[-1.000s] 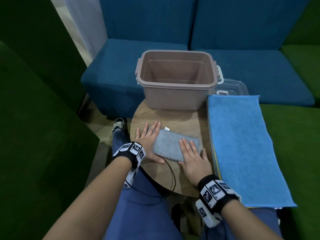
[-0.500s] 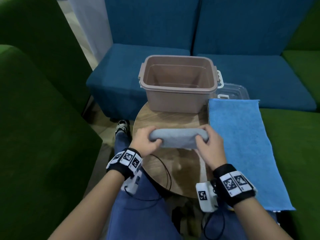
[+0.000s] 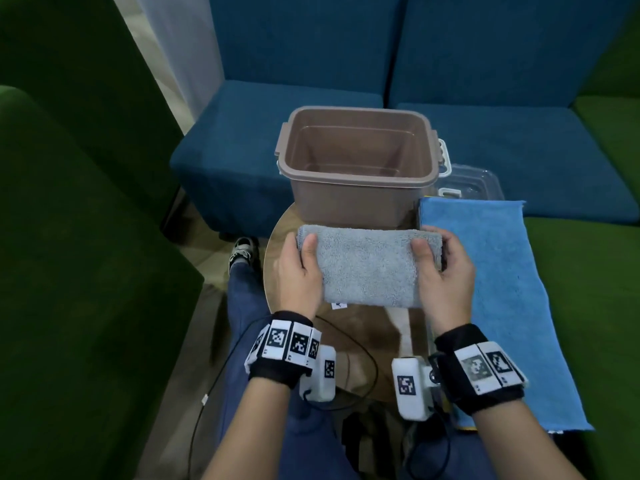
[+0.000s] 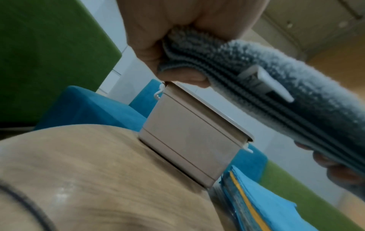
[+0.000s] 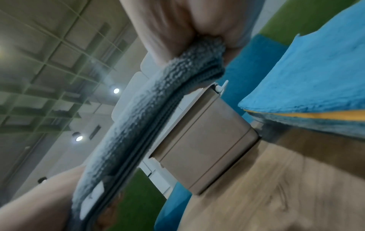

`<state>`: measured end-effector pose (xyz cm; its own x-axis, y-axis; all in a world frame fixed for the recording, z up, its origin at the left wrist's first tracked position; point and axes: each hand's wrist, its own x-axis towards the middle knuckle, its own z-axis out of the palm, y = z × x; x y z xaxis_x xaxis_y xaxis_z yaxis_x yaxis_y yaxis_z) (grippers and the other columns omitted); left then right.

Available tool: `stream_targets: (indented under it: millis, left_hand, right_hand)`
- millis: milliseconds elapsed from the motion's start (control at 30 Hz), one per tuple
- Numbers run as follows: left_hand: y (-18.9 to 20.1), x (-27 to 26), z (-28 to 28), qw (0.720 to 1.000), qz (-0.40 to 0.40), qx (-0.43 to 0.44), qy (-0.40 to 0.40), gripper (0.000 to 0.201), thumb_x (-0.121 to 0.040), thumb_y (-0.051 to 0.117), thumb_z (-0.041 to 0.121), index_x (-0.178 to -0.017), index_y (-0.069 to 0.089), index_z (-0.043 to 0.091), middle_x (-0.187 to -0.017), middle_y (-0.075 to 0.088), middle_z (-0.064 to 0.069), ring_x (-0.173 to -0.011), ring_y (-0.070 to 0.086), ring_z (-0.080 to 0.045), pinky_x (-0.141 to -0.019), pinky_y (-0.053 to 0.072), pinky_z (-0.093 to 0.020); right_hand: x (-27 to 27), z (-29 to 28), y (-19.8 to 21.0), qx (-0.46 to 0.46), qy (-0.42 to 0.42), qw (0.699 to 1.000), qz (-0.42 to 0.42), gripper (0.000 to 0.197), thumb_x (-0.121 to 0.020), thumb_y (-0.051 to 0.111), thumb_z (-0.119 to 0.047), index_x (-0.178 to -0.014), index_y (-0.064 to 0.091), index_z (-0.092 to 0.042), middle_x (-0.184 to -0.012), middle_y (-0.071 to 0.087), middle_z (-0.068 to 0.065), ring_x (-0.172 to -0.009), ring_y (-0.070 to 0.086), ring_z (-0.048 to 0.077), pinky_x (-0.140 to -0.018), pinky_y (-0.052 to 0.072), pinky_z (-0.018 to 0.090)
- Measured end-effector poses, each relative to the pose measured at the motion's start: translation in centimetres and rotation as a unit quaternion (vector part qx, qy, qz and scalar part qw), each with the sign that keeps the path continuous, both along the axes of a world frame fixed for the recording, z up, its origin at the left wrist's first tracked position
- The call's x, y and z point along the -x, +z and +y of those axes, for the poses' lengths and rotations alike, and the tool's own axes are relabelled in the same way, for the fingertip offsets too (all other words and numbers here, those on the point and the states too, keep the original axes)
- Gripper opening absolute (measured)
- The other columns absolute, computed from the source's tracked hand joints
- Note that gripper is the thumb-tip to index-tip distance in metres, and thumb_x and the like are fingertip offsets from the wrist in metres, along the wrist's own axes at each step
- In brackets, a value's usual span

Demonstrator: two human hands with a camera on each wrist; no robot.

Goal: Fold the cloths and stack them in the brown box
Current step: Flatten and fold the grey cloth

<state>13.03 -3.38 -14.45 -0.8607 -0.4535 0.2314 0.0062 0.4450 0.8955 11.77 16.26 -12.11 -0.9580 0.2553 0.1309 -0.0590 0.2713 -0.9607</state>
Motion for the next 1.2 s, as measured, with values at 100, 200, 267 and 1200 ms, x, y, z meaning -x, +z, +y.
stream_targets:
  millis: [100,200,267,1200]
  left_hand:
    - [0.8,0.4,0.1,0.998,0.026,-0.04,-0.038,0.024,-0.102,0.042,0.032,-0.085,0.048,0.015,-0.074,0.052,0.008,-0.068,0.051,-0.012,-0.067,0.046,-0.04]
    - [2.0,1.7,-0.7,0.997,0.03,0.013,-0.075,0.03,-0.101,0.041,0.038,-0.083,0.048,0.015,-0.068,0.049,0.008,-0.064,0.05,-0.015,-0.062,0.044,-0.036]
    - [3.0,3.1,-1.2,0.994,0.025,0.08,-0.067,0.029,-0.099,0.042,0.042,-0.088,0.053,0.018,-0.074,0.055,0.01,-0.07,0.055,-0.016,-0.065,0.046,-0.035]
    - [1.0,6.5,0.8,0.841,-0.134,0.479,-0.215,0.006,-0.052,0.059,0.022,-0.047,0.059,0.018,-0.047,0.054,0.002,-0.042,0.055,-0.019,-0.05,0.038,-0.021]
  right_hand:
    - [-0.6,0.0,0.9,0.218,0.1,0.954,-0.18,0.039,-0.077,0.07,-0.038,-0.104,0.067,-0.011,-0.101,0.074,0.007,-0.093,0.072,0.02,-0.074,0.059,0.03]
    - [-0.8,0.9,1.1,0.251,0.191,0.929,-0.193,0.036,-0.073,0.077,-0.03,-0.102,0.068,-0.012,-0.101,0.074,0.006,-0.095,0.071,0.02,-0.073,0.059,0.029]
    - [0.0,1.3,1.7,0.172,0.18,0.961,-0.124,0.02,-0.079,0.075,-0.021,-0.095,0.066,-0.014,-0.087,0.074,-0.006,-0.082,0.069,0.008,-0.068,0.055,0.022]
    - [15.1,-9.4,10.4,-0.297,0.349,0.889,0.0,0.011,-0.089,0.066,-0.022,-0.091,0.063,-0.013,-0.092,0.067,0.001,-0.088,0.062,0.017,-0.073,0.044,0.027]
